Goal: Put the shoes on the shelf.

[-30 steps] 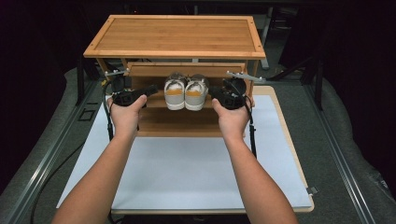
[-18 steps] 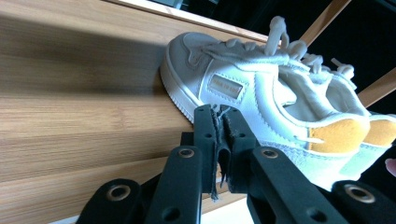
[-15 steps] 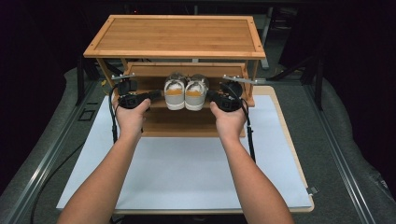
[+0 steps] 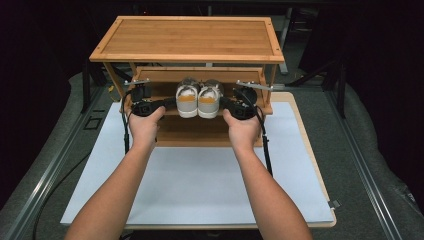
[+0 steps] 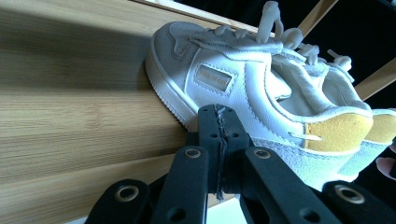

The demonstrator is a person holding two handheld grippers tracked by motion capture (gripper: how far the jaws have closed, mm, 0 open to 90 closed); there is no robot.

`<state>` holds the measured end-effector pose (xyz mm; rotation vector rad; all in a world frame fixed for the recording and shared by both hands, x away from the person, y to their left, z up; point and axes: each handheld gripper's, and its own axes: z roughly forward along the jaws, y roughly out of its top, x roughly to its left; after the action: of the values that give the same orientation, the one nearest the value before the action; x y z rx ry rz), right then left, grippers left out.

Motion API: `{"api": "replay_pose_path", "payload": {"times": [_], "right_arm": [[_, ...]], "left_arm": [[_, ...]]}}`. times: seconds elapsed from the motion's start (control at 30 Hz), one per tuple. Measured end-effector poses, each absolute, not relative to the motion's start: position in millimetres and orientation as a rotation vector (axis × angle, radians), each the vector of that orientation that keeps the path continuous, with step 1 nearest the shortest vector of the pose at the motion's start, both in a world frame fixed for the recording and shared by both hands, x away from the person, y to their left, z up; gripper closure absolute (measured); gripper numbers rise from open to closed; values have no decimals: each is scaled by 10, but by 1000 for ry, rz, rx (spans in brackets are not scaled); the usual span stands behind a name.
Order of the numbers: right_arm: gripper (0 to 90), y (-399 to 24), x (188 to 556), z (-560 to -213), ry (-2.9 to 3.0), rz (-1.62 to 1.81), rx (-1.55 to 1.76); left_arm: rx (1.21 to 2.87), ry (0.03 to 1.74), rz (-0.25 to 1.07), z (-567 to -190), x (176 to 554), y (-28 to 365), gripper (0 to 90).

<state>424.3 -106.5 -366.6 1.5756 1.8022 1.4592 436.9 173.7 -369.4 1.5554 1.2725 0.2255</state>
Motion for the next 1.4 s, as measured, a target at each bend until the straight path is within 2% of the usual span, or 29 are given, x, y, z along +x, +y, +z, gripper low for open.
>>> {"api": "replay_pose_path", "payload": {"times": [0.67,1.4], "right_arm": [[900,-1084,4351,-3665,1807,1466,1591],[900,-1036,4698,-3664,1796,1431,1577]], "left_arm": [[1574,1267,237,-3681,4480,1714,900],[1561,1271,251,-3726,4794,1700,900]]}}
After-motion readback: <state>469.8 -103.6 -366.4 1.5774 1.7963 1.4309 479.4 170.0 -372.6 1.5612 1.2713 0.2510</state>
